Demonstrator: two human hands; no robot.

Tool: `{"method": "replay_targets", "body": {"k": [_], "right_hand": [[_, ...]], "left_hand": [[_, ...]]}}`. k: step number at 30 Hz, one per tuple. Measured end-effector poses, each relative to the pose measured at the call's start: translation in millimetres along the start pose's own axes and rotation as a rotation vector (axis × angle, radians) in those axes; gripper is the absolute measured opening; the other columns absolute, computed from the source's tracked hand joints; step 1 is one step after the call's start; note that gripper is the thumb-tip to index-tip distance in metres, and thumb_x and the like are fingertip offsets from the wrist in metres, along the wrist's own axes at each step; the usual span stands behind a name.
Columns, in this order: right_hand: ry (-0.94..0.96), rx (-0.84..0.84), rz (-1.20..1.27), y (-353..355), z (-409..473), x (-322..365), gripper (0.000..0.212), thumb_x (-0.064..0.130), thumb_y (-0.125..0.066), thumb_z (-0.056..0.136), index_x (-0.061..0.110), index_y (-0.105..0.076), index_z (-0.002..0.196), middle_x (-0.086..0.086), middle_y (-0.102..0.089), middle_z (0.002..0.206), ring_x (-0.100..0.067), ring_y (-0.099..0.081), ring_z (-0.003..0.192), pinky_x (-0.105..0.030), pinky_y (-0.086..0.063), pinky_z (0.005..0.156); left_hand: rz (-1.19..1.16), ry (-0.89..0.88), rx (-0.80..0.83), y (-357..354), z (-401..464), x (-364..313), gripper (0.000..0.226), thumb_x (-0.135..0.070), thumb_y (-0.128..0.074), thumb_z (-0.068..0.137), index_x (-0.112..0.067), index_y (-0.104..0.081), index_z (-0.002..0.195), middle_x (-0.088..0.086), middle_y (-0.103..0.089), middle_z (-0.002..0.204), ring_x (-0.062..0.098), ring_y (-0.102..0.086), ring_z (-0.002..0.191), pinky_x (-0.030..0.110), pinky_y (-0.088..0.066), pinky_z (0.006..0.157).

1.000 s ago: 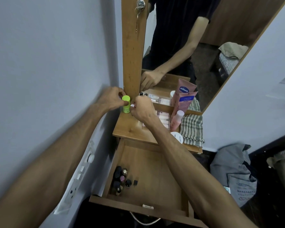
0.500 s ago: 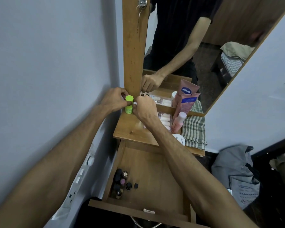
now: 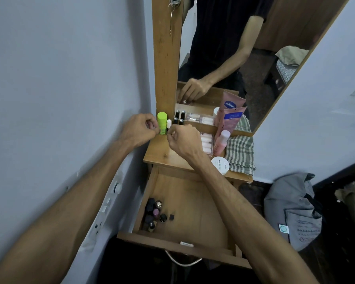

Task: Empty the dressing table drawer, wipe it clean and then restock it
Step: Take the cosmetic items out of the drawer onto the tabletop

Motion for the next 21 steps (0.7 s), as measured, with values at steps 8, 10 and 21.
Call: {"method": "replay_targets", "body": {"k": [8,10,21], "right_hand": [[0.008,0.300,0.123,-2,-81,3,0.015,0.025,-0.066,0.083,0.022,-0.078,0.091,0.003,-0.074,0.077,-0.020,-0.069,0.074,-0.033,-0.056,0.069],[-0.016,0.369,0.163,-2,-101,5,0.012,0.024,-0.068,0.079,0.021,-0.077,0.086,0.005,-0.073,0.076,-0.021,-0.069,0.076,-0.034,-0.056,0.071],[-0.125,0.659,0.149,-12,-191,-12,0.032,0.039,-0.077,0.073,0.028,-0.077,0.103,0.014,-0.072,0.087,-0.012,-0.068,0.083,-0.029,-0.055,0.076]], "left_hand": [[0.091,-0.018,0.306,-21,-82,-4,0.015,-0.018,-0.071,0.070,-0.031,-0.069,0.063,-0.024,-0.066,0.065,-0.003,-0.062,0.063,0.014,-0.043,0.058],[0.137,-0.004,0.381,-28,-104,-6,0.009,-0.023,-0.068,0.067,-0.032,-0.070,0.065,-0.027,-0.065,0.065,-0.005,-0.062,0.063,0.014,-0.042,0.057],[0.507,-0.187,0.627,-60,-179,-3,0.015,-0.038,-0.075,0.066,-0.033,-0.065,0.077,-0.018,-0.057,0.071,0.007,-0.057,0.071,0.016,-0.035,0.059]]}}
Point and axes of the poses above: each hand's wrist, its own z-axis towards the middle knuckle, its own y-axis out of the back of the hand, x = y × z, the point moved 1 cm from there along z, towards the middle knuckle
